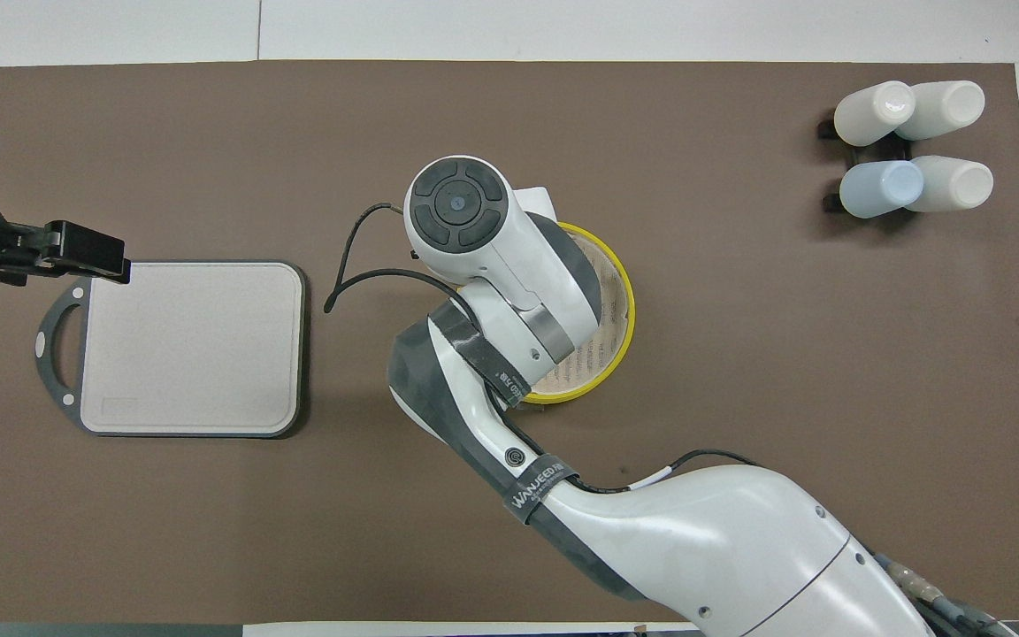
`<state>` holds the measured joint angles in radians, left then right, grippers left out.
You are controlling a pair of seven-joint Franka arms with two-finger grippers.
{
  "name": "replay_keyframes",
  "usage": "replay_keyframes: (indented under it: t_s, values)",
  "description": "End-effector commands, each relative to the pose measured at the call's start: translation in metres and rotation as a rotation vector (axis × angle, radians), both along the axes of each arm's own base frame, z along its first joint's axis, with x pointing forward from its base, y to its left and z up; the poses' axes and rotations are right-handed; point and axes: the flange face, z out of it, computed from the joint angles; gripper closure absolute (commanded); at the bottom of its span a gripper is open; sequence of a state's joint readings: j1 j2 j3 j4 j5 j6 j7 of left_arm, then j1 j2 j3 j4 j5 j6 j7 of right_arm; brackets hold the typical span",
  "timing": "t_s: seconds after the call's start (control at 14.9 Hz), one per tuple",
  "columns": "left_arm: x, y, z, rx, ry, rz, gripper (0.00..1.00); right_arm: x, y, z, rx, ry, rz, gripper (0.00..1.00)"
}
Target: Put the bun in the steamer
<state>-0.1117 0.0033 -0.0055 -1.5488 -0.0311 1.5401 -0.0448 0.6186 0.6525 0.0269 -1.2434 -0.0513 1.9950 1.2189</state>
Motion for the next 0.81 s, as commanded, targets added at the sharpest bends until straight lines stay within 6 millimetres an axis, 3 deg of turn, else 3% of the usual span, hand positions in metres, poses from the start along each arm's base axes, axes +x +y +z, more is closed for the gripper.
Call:
replay_keyframes:
  t_s: [0.0, 0.13, 0.47, 0.74]
  values:
    - [-0.001, 0.004, 0.004, 0.018, -0.021, -0.01, 0.0, 0.003, -0.005, -0.006, -0.002, -0.015, 0.012, 1.0]
    - [-0.001, 0.004, 0.003, 0.02, -0.018, -0.013, 0.0, 0.003, -0.006, -0.003, -0.001, -0.016, 0.012, 1.0]
    - [-0.001, 0.004, 0.003, 0.02, -0.015, -0.011, 0.0, -0.002, -0.008, 0.029, 0.013, -0.036, 0.015, 1.0]
    - [-0.001, 0.004, 0.005, 0.02, -0.021, -0.011, 0.0, -0.001, -0.015, 0.026, 0.006, -0.029, 0.013, 1.0]
